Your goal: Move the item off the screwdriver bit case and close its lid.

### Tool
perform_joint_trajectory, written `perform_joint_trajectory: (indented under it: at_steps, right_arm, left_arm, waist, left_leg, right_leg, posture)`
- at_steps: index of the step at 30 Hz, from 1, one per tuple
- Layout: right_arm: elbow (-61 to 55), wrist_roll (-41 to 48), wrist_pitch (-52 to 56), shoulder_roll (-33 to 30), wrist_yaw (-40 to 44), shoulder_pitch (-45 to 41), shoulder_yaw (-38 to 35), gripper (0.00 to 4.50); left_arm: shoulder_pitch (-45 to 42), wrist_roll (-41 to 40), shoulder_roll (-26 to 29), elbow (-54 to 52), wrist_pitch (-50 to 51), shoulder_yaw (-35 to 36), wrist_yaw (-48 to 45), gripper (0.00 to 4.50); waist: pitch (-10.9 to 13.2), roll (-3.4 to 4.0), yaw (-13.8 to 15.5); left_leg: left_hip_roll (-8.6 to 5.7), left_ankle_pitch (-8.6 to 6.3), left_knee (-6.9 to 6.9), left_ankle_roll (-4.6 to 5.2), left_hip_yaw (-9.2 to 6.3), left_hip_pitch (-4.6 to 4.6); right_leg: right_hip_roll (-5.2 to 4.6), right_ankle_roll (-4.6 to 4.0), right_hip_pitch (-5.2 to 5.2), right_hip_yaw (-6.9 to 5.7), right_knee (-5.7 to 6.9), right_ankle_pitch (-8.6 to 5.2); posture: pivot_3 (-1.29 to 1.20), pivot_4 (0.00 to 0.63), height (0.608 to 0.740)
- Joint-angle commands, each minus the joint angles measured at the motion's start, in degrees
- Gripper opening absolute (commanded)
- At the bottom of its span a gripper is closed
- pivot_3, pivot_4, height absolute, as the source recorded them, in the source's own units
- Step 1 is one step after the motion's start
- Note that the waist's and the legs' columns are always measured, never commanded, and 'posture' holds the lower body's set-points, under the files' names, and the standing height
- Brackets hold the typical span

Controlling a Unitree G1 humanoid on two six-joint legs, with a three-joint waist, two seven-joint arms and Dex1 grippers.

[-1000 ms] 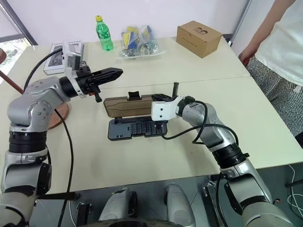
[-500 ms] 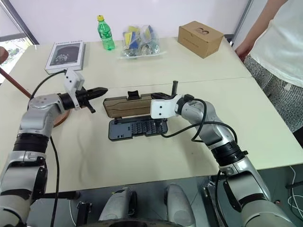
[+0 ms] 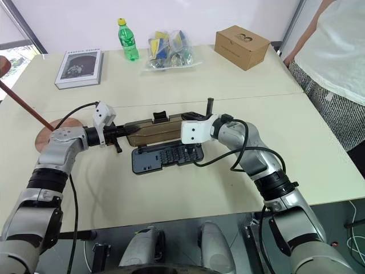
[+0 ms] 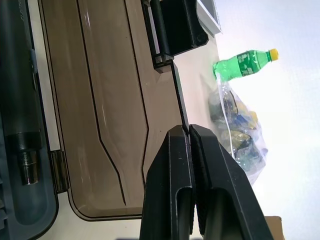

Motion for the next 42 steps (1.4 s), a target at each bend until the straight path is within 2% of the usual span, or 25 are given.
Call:
perform_joint_trajectory:
  at_steps: [1, 12, 15, 17, 18, 22, 24, 27, 30, 32, 37, 42]
  right_arm:
    - [-1.81, 1.18, 0.31, -0.53, 0.88, -1.27, -0.83, 0.04]
    - [-3.50, 3.43, 3.51, -2.25, 4.92, -1.90, -1.81, 0.04]
    - [-3.61, 3.48, 4.45, -2.52, 4.86, -2.24, -2.27, 0.99]
    - [-3.67, 3.50, 4.78, -2.60, 5.00, -2.24, -2.17, 1.87]
    - [-3.70, 3.52, 4.88, -2.60, 4.98, -2.24, -2.15, 2.48]
    - [-4.38, 3.92, 5.80, -2.41, 5.34, -2.21, -2.16, 4.46]
    - [-5.24, 5.59, 7.52, -2.46, 6.97, -2.23, -2.79, 4.46]
    - [-8.39, 12.91, 14.16, -4.04, 15.03, -2.10, -4.89, 4.46]
    - [-13.25, 22.27, 21.31, -9.22, 25.23, -2.01, -8.51, 4.46]
    - [-15.64, 27.77, 26.95, -12.37, 28.97, -2.90, -11.75, 4.46]
    - [-20.22, 37.96, 38.04, -17.56, 32.05, -3.89, -18.54, 4.46]
    - [-21.56, 40.30, 41.06, -20.18, 30.01, -2.10, -20.36, 4.46]
  left_arm:
    - [-1.06, 0.21, 0.11, -0.22, -1.43, 0.95, 0.04, 0.00]
    - [-1.99, 0.81, -0.37, 0.88, -3.41, 0.98, 0.89, 0.00]
    - [-2.23, 0.93, -0.75, 0.53, -3.64, 0.79, 0.90, 0.00]
    - [-2.30, 1.09, -0.93, 0.63, -4.04, 0.77, 0.83, 0.00]
    - [-2.34, 1.19, -1.02, 0.82, -4.26, 0.77, 0.81, 0.00]
    - [-2.66, 1.26, -1.20, 1.39, -4.58, 0.84, 0.61, 0.00]
    - [-2.75, 1.19, -1.23, 1.26, -4.57, 0.88, 0.54, 0.00]
    - [-2.78, 1.10, -1.11, 0.86, -4.62, 0.94, 0.38, 0.00]
    - [-2.41, 1.01, -0.80, -0.63, -4.41, 0.91, 0.14, 0.00]
    - [-2.02, 0.77, -0.59, -2.08, -3.96, 0.93, -0.06, 0.00]
    - [-0.86, -0.27, 0.34, -6.43, -2.13, 1.37, -0.79, 0.00]
    - [1.58, -2.73, 2.58, -13.74, 2.77, 2.18, -2.26, 0.00]
  waist:
    - [0.00, 0.00, 0.00]
    - [0.00, 0.00, 0.51]
    - [0.00, 0.00, 1.08]
    - [0.00, 0.00, 1.19]
    - [0.00, 0.00, 1.20]
    - [0.00, 0.00, 1.20]
    - [0.00, 0.00, 1.20]
    - [0.00, 0.00, 1.29]
    - [0.00, 0.00, 1.53]
    - [0.00, -0.01, 1.65]
    - [0.00, -0.01, 1.40]
    - [0.00, 0.00, 1.27]
  left_leg:
    - [0.00, 0.00, 0.00, 0.00, 0.00, 0.00]
    - [-0.01, 0.00, 0.01, 0.00, 0.01, 0.00]
    - [-0.01, 0.00, 0.02, 0.00, 0.01, 0.00]
    - [-0.01, 0.00, 0.02, 0.00, 0.02, 0.00]
    - [-0.01, 0.00, 0.02, 0.00, 0.02, 0.00]
    - [-0.01, 0.00, 0.02, 0.00, 0.02, 0.00]
    - [-0.01, 0.00, 0.02, 0.00, 0.03, 0.00]
    - [-0.01, 0.00, 0.02, 0.00, 0.02, 0.00]
    - [-0.01, 0.00, 0.03, 0.01, 0.01, -0.01]
    - [-0.01, 0.00, 0.03, 0.01, 0.00, -0.03]
    - [0.01, -0.01, 0.04, 0.02, -0.03, -0.02]
    - [0.03, -0.02, 0.02, 0.03, -0.03, 0.01]
  right_leg:
    - [0.00, 0.00, 0.00, 0.00, 0.00, 0.00]
    - [-0.02, 0.00, 0.01, 0.00, 0.00, 0.00]
    - [-0.02, 0.00, 0.01, 0.00, 0.00, 0.00]
    - [-0.01, 0.00, 0.01, 0.00, 0.00, 0.00]
    - [-0.01, 0.00, 0.01, -0.01, 0.00, 0.00]
    - [-0.01, 0.00, 0.01, -0.01, 0.00, 0.00]
    - [-0.01, 0.00, 0.01, -0.01, 0.00, 0.00]
    - [-0.01, 0.00, 0.01, -0.01, 0.00, 0.00]
    - [-0.01, 0.01, 0.02, -0.02, -0.02, 0.00]
    - [-0.04, 0.01, 0.03, -0.04, -0.04, 0.00]
    - [-0.02, 0.01, 0.04, -0.06, -0.04, 0.00]
    - [0.01, 0.00, 0.03, -0.05, -0.02, 0.00]
  posture:
    - [0.00, 0.150, 0.740]
    - [0.00, 0.150, 0.740]
    - [0.00, 0.150, 0.740]
    - [0.00, 0.150, 0.740]
    - [0.00, 0.150, 0.740]
    - [0.00, 0.150, 0.740]
    - [0.00, 0.150, 0.740]
    - [0.00, 0.150, 0.740]
    - [0.00, 0.150, 0.740]
    - [0.00, 0.150, 0.740]
    - [0.00, 0.150, 0.740]
    - [0.00, 0.150, 0.740]
